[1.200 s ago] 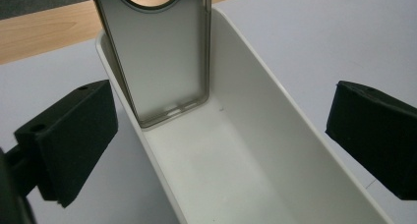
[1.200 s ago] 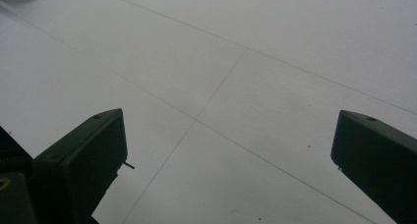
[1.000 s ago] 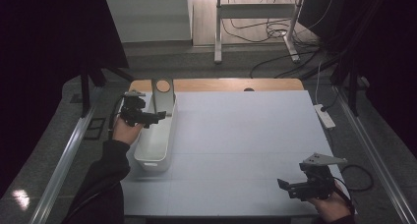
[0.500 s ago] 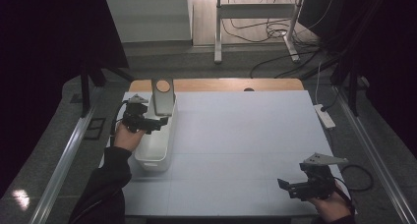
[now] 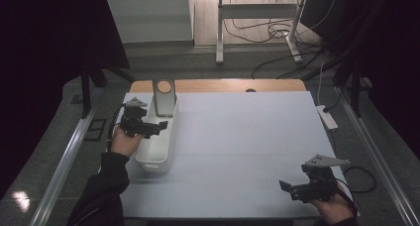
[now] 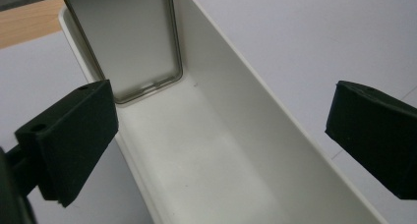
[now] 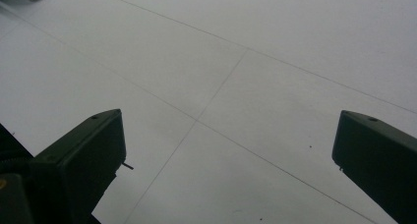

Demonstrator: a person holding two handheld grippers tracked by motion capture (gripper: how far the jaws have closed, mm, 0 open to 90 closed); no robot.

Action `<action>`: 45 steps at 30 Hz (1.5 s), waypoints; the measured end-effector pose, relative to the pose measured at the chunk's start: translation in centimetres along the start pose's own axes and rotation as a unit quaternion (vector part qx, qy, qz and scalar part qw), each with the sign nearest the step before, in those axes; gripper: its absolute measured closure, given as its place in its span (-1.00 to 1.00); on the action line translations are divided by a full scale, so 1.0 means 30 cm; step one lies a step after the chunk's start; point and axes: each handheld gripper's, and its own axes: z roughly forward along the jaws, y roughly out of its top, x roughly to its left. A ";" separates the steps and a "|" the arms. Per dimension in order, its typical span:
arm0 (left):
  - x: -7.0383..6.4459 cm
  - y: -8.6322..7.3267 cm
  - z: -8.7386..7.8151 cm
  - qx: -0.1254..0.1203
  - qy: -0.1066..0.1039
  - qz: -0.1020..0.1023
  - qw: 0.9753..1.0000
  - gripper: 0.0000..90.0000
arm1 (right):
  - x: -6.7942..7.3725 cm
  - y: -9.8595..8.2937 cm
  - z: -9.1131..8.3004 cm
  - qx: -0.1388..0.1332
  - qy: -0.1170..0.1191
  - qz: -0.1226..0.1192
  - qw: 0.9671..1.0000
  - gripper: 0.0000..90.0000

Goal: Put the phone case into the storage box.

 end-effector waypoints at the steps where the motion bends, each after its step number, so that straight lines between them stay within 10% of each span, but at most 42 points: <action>1: -0.004 -0.003 -0.004 -0.001 -0.001 -0.003 1.000 -1.00 | 0.000 0.000 0.000 0.000 0.000 0.000 1.000 -1.00; 45: -0.078 -0.081 -0.096 -0.017 -0.024 0.000 1.000 -0.99 | 0.004 0.001 0.001 0.002 0.001 -0.004 1.000 -1.00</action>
